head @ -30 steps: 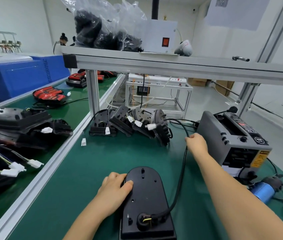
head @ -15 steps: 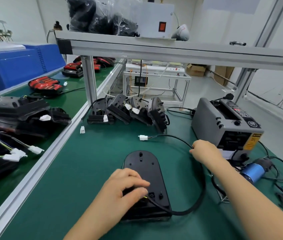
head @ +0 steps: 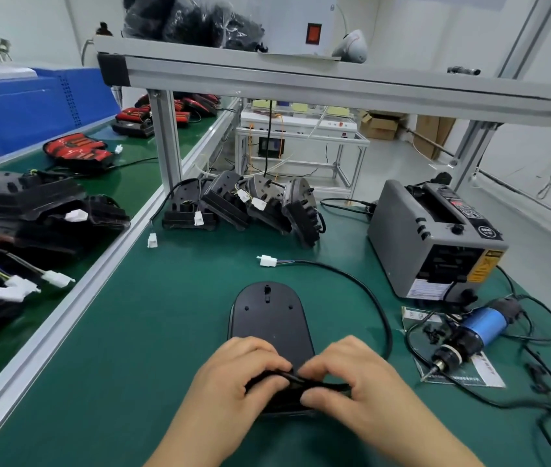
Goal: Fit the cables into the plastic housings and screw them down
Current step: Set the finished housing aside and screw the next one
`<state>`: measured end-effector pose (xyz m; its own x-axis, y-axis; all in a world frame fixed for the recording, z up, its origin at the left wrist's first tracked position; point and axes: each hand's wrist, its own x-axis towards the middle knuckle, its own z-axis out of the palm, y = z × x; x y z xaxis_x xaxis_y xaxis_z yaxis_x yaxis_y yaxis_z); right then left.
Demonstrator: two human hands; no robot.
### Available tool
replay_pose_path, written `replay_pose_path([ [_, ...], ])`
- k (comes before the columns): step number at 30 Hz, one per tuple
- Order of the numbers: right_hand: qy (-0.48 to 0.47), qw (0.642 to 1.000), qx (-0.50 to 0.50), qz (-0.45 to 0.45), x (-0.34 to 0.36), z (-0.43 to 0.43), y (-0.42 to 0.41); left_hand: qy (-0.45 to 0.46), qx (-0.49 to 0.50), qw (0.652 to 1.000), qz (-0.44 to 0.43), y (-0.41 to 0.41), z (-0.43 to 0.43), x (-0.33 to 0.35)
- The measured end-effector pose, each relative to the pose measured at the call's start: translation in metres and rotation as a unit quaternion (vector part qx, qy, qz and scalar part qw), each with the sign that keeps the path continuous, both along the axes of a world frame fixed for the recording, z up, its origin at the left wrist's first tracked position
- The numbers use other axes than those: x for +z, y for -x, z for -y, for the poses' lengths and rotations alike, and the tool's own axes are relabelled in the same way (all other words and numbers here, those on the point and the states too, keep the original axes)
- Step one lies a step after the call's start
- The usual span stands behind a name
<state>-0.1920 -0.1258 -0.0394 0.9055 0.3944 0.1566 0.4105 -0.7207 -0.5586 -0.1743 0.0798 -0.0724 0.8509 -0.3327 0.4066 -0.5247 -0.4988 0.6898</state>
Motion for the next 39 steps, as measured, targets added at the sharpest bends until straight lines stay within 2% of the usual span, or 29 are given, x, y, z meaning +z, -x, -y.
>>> replay_pose_path([
  [2,-0.002,0.999,-0.033,0.038,-0.006,-0.002,0.0,0.013,0.004,1.0,-0.017,0.0,-0.003,-0.001],
  [6,-0.003,0.997,-0.024,0.079,-0.015,-0.008,-0.001,0.04,0.003,0.996,-0.079,-0.001,-0.012,-0.004],
  [9,0.005,0.995,-0.026,0.099,-0.014,-0.01,-0.001,0.033,-0.026,0.997,-0.061,-0.003,-0.013,-0.003],
  [17,-0.031,0.997,-0.03,0.064,-0.015,-0.019,0.007,0.001,-0.077,0.996,-0.04,-0.009,-0.018,0.002],
  [23,-0.042,0.997,-0.036,0.05,-0.018,-0.014,0.006,-0.007,0.044,0.998,0.033,0.004,0.004,0.0],
  [27,-0.057,0.998,-0.025,0.008,-0.018,-0.008,0.004,-0.037,0.067,0.994,0.08,0.009,0.005,0.001],
  [30,-0.074,0.993,-0.088,0.017,-0.012,0.019,-0.005,-0.04,0.064,0.993,0.09,0.009,0.005,-0.001],
  [33,-0.002,0.968,-0.24,0.07,-0.001,0.075,-0.026,-0.044,0.058,0.992,0.099,0.008,0.004,-0.002],
  [35,0.095,0.935,-0.339,0.04,0.008,0.115,-0.039,-0.042,0.058,0.993,0.099,0.008,0.005,-0.002],
  [39,0.248,0.886,-0.389,-0.05,0.008,0.156,-0.06,-0.028,0.065,0.993,0.092,0.007,0.006,-0.001],
])
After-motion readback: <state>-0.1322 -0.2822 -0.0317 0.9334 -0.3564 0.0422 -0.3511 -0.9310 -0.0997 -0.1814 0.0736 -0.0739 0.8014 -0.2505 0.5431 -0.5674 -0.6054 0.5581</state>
